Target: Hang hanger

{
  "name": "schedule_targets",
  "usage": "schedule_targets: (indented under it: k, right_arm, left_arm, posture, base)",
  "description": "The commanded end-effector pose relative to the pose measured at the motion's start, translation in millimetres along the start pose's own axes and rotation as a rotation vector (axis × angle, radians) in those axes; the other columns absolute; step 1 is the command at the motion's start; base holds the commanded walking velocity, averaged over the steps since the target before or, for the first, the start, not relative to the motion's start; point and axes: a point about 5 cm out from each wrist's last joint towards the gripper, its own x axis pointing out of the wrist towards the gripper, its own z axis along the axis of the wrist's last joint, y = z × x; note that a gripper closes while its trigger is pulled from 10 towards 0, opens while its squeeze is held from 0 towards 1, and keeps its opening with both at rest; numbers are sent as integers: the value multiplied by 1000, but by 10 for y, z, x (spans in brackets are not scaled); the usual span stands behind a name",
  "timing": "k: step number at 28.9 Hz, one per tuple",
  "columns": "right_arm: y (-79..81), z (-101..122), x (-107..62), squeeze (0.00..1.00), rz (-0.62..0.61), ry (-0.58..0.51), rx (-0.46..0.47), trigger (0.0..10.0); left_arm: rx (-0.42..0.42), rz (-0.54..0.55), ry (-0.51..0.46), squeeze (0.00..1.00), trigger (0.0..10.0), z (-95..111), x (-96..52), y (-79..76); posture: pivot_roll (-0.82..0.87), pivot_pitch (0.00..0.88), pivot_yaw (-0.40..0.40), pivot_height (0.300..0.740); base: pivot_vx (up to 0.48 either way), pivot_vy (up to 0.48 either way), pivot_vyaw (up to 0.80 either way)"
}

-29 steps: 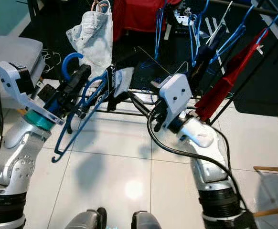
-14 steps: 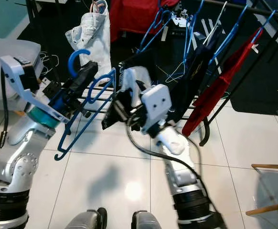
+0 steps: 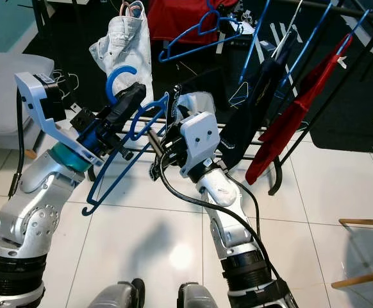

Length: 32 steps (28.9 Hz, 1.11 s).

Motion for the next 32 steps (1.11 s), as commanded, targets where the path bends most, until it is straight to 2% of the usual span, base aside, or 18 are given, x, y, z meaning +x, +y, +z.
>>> schedule_targets:
  k: [1,9,18,32]
  right_arm:
    - [-27,-37,-18,0,-16,15,-22,0]
    - [-25,-57,-43,0,-8,20,-16,0]
    - [72,3,-39,0,33,-11,-39,0]
    - [134,-2,-98,0,51,-4,-33,0]
  left_arm:
    - [-8,-16,5,0,10000,-10,-2,-36]
    - [-7,-5,8,0,10000,-19,-5,-22]
    - [14,38,30,0,10000,-71,0,44]
    - [21,52,36,0,10000,-87,13,61]
  posture:
    - [-71,72,37,740]
    - [-75,74,35,740]
    - [-77,73,36,740]
    - [-81,71,38,740]
  base:
    - [0,0,0]
    - [0,0,0]
    - [0,0,0]
    - [0,0,0]
